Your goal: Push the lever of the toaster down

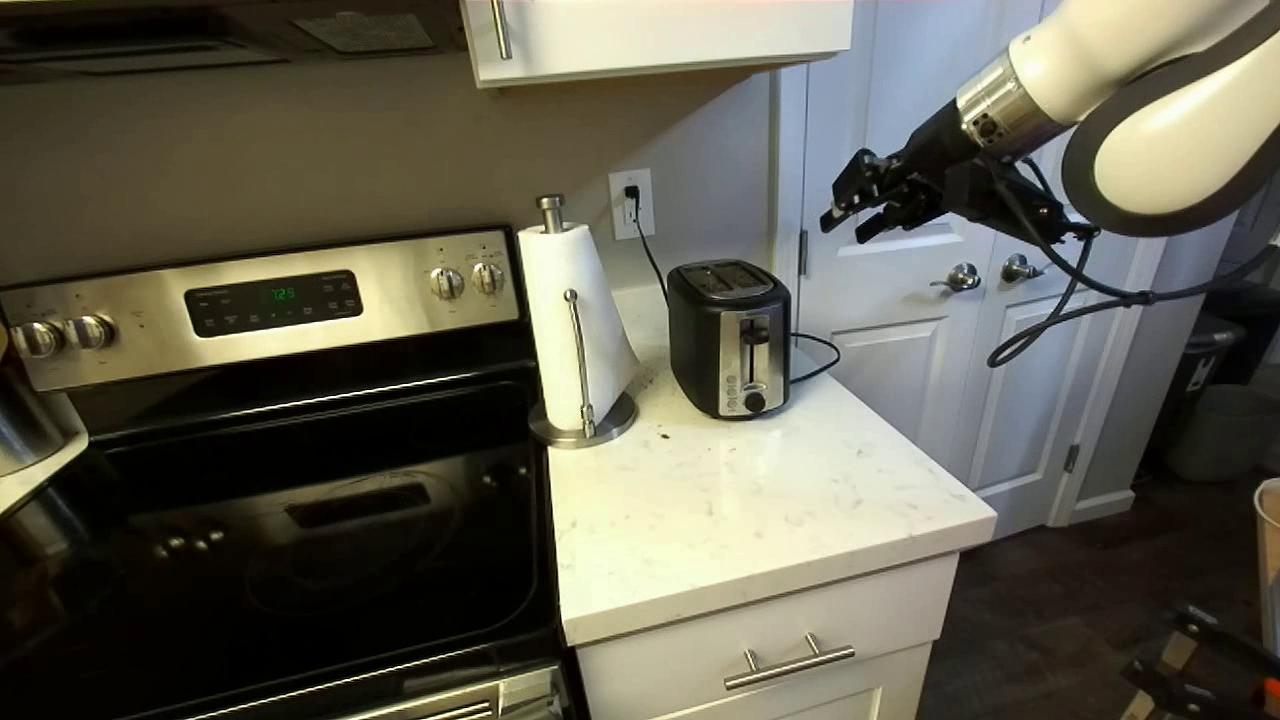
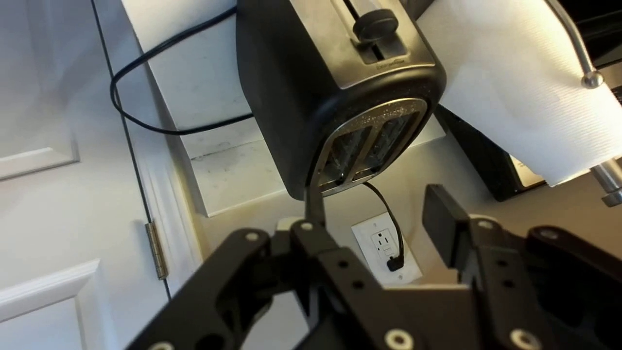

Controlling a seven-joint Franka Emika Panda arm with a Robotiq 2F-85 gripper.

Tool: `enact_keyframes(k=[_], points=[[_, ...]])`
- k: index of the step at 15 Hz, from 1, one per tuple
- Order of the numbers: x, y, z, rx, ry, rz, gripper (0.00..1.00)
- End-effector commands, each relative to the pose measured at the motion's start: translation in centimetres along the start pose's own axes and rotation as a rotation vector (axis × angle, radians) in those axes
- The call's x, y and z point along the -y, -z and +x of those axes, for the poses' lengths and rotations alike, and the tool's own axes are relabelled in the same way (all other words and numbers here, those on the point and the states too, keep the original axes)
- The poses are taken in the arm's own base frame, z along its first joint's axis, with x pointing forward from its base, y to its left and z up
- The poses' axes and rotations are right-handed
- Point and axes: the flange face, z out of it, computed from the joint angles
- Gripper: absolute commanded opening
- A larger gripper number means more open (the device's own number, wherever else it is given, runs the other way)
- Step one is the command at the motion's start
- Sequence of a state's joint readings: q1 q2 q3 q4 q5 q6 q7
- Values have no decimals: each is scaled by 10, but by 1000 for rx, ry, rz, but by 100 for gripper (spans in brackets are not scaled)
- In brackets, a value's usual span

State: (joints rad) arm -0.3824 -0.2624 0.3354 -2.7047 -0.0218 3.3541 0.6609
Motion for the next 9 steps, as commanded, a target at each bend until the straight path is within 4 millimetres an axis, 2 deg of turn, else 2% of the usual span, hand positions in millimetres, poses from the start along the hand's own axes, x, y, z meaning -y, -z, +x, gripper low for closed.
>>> enact_keyframes(k=[1, 5, 9], points=[[1, -1, -16, -24, -41, 9, 27], [10, -7, -27, -24, -39, 10, 2], [18, -17, -32, -32, -48, 21, 0]])
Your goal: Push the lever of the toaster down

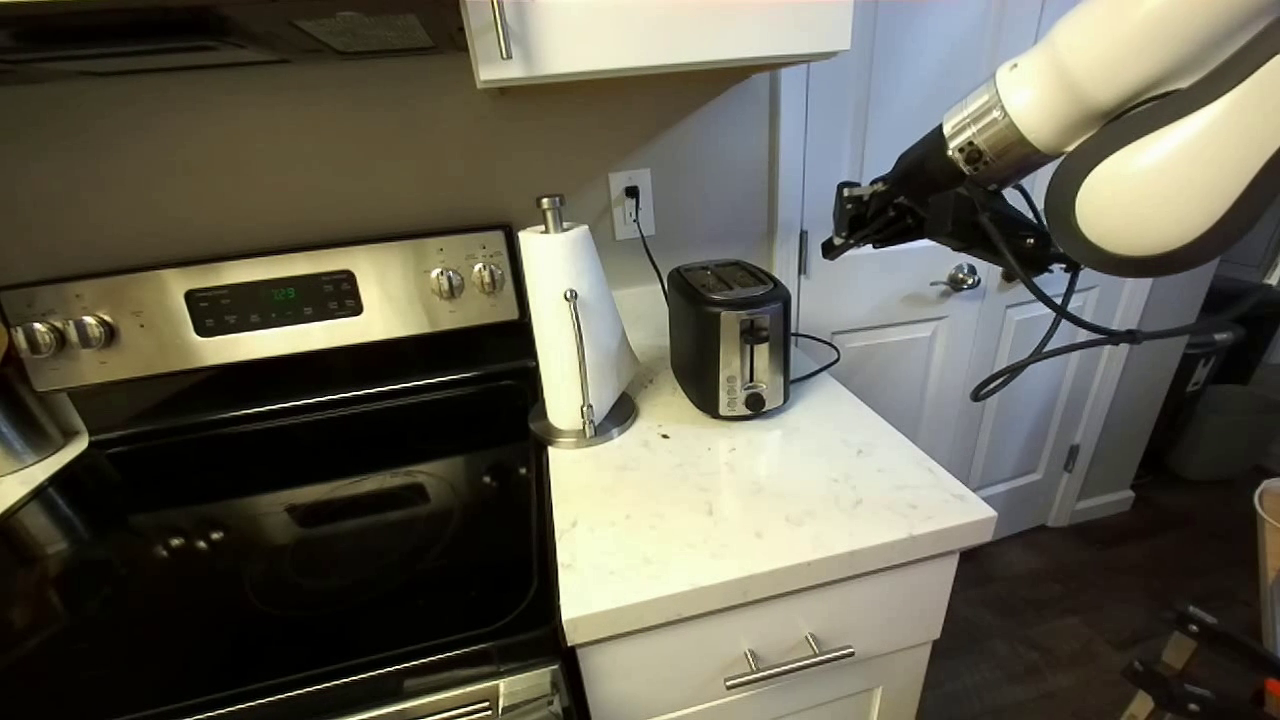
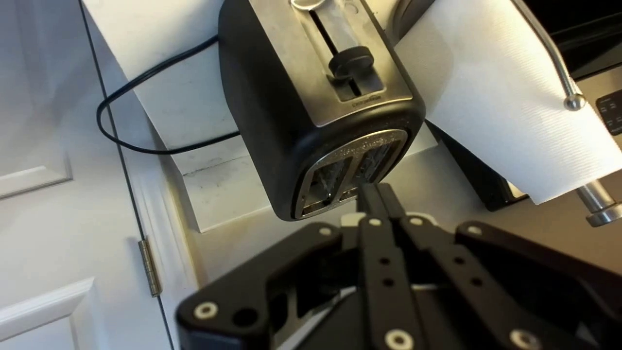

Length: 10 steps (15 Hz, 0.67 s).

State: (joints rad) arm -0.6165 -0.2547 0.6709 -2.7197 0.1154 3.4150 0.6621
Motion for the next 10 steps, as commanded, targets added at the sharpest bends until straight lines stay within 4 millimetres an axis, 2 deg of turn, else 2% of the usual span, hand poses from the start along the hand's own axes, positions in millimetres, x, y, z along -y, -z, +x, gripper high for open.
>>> enact_keyframes(k=[1, 2, 3, 6, 10], points=[[1, -11, -3, -23, -33, 23, 0], [3, -14, -4, -30, -38, 34, 0], [19, -11, 6, -28, -39, 35, 0], [36, -15, 16, -42, -34, 64, 0], [42, -23, 16, -39, -24, 69, 0]])
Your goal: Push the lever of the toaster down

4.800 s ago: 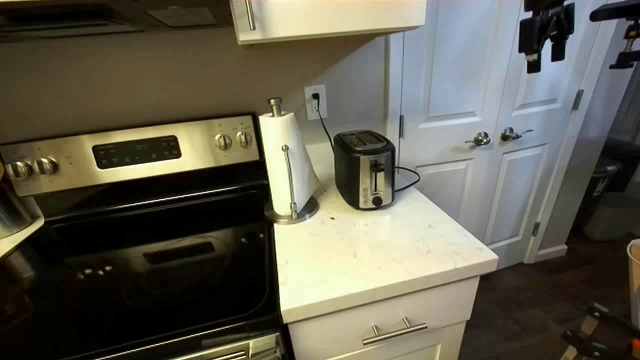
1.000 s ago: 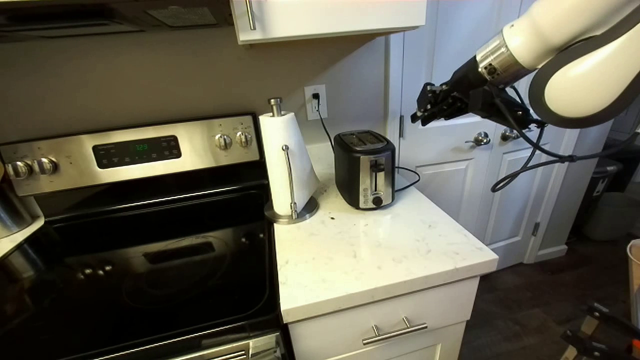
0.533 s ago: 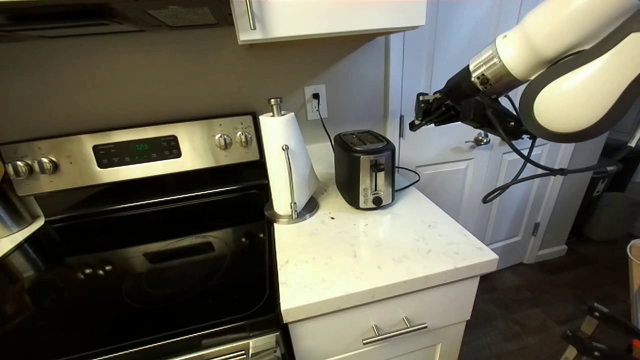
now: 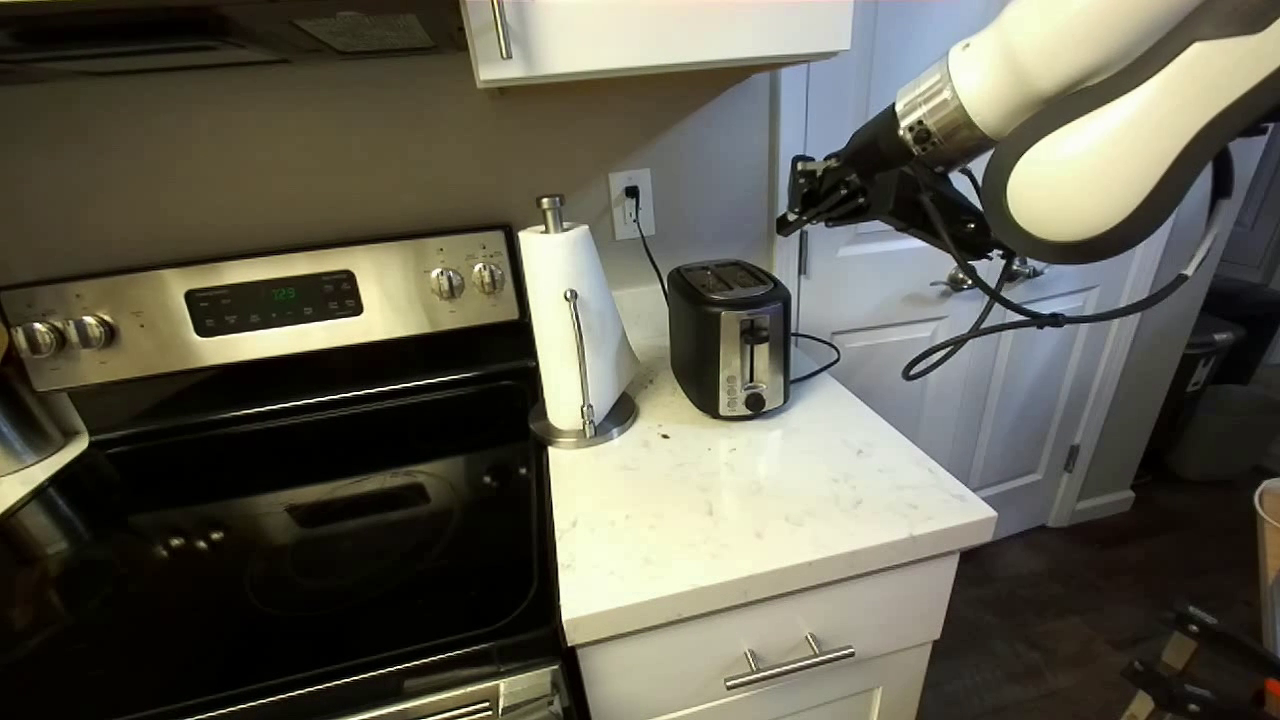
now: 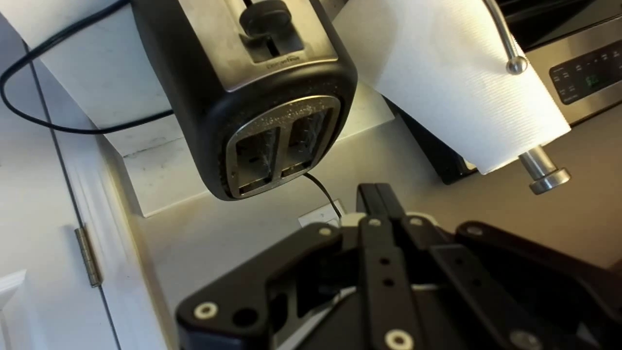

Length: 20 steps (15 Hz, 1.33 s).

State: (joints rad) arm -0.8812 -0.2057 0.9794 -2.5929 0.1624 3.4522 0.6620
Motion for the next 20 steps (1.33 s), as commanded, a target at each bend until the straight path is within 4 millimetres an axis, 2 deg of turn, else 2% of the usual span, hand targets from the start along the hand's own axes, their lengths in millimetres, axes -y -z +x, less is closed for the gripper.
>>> enact_keyframes(k=[1, 9, 15, 17, 20], points=[[-4, -12, -5, 20, -13, -9, 0], [-21, -28, -44, 80, 20, -72, 0], [-26, -44, -55, 92, 46, -109, 0], [-20, -48, -57, 104, 67, -92, 0], [5, -44, -58, 158, 204, 19, 0]])
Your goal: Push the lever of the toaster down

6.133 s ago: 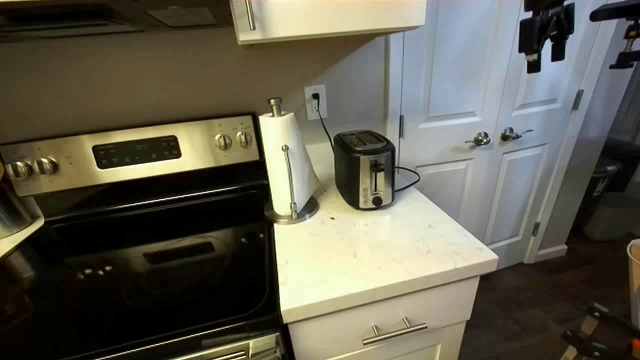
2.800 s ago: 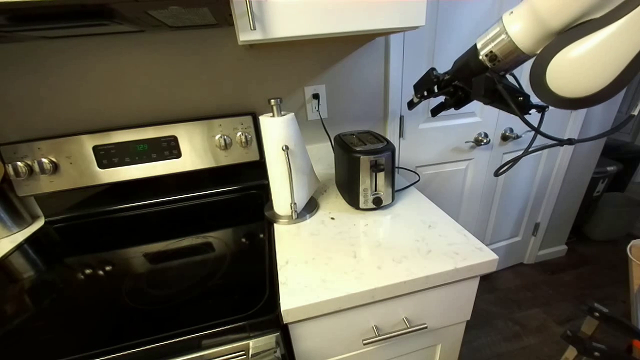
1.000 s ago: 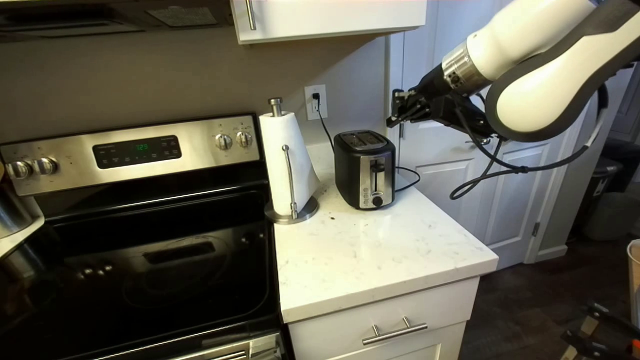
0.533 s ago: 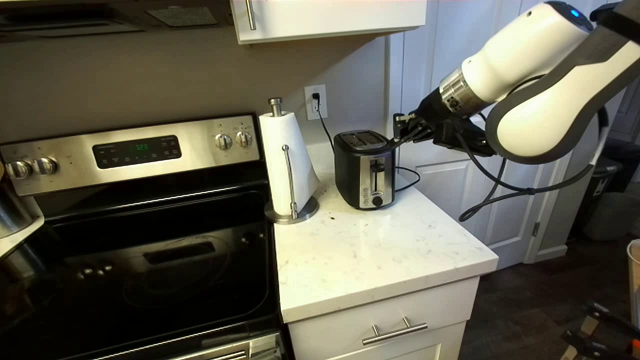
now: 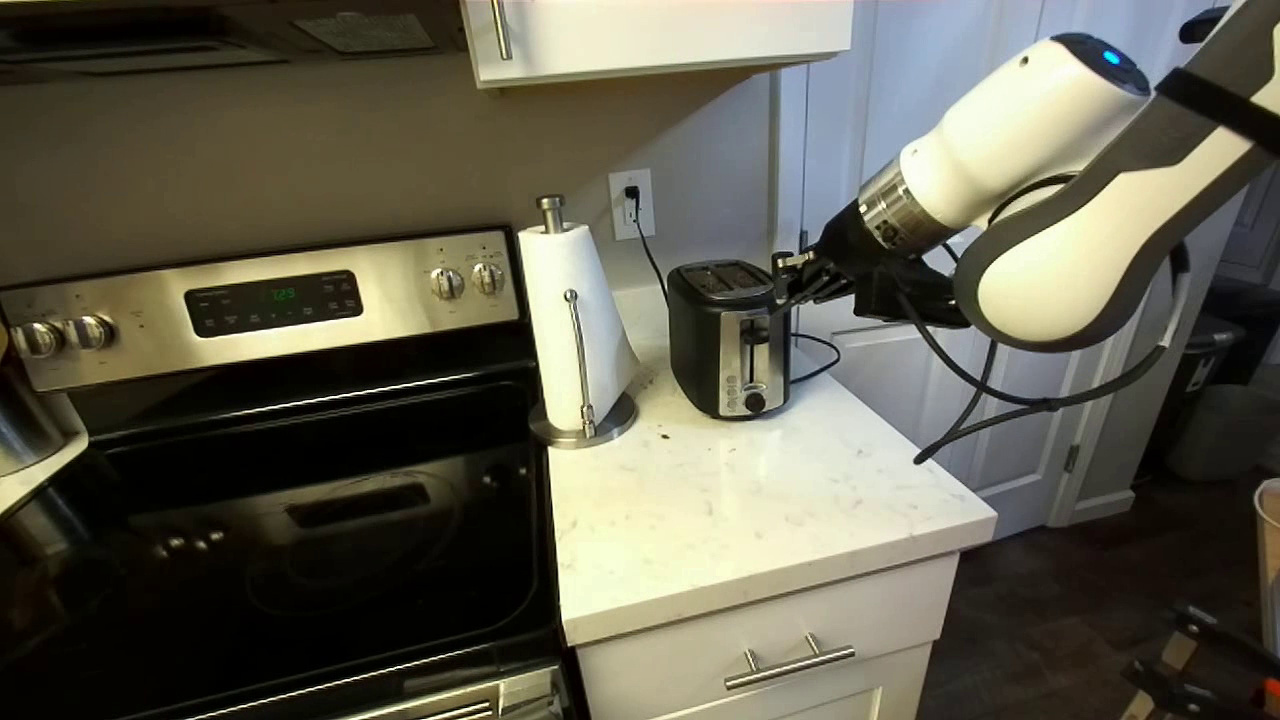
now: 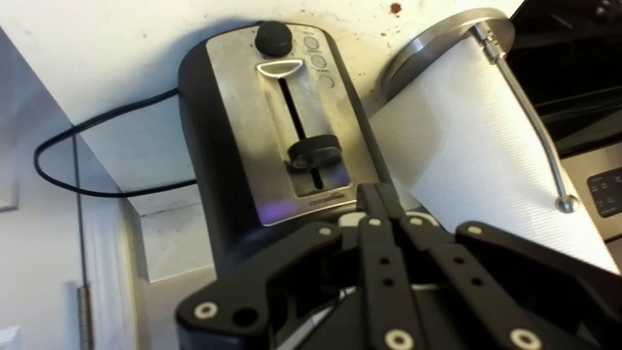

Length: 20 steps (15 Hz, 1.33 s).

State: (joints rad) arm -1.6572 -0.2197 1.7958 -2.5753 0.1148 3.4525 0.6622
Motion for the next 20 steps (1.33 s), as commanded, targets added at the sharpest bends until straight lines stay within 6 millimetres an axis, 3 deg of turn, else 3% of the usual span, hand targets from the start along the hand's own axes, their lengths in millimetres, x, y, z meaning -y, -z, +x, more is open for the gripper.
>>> enact_keyframes(k=[1, 4, 9, 10, 11, 15, 20], points=[[22, 7, 0, 44, 146, 114, 0], [33, 14, -7, 72, 265, 183, 0], [28, 17, -6, 87, 328, 216, 0], [34, 9, -10, 75, 312, 178, 26], [33, 9, -9, 74, 311, 178, 2], [34, 9, -11, 76, 319, 176, 26], [34, 9, -11, 76, 320, 175, 26]])
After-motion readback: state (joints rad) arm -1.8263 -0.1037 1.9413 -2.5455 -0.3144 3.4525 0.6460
